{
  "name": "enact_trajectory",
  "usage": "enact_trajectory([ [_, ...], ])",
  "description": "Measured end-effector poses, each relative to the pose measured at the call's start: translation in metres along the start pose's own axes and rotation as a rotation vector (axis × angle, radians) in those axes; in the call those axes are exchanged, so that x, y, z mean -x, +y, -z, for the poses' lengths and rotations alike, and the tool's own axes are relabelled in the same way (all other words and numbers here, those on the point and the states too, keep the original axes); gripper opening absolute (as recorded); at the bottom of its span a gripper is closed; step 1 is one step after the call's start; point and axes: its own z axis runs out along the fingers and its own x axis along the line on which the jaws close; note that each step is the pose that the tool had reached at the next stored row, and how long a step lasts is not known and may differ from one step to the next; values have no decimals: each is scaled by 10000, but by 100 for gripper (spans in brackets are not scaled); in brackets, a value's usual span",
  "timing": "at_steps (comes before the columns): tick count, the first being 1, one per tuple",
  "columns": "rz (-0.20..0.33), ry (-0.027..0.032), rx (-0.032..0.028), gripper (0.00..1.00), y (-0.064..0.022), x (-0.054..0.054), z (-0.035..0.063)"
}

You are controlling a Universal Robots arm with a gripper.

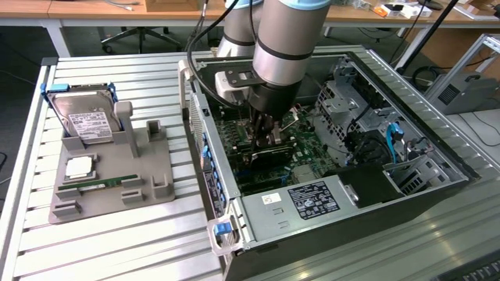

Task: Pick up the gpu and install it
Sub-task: 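Press down on the gpu until it lock into place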

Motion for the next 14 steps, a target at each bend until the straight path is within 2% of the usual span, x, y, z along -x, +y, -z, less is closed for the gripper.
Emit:
enact_trajectory([
  [14,0,-2,-1,11,3,0,-36],
])
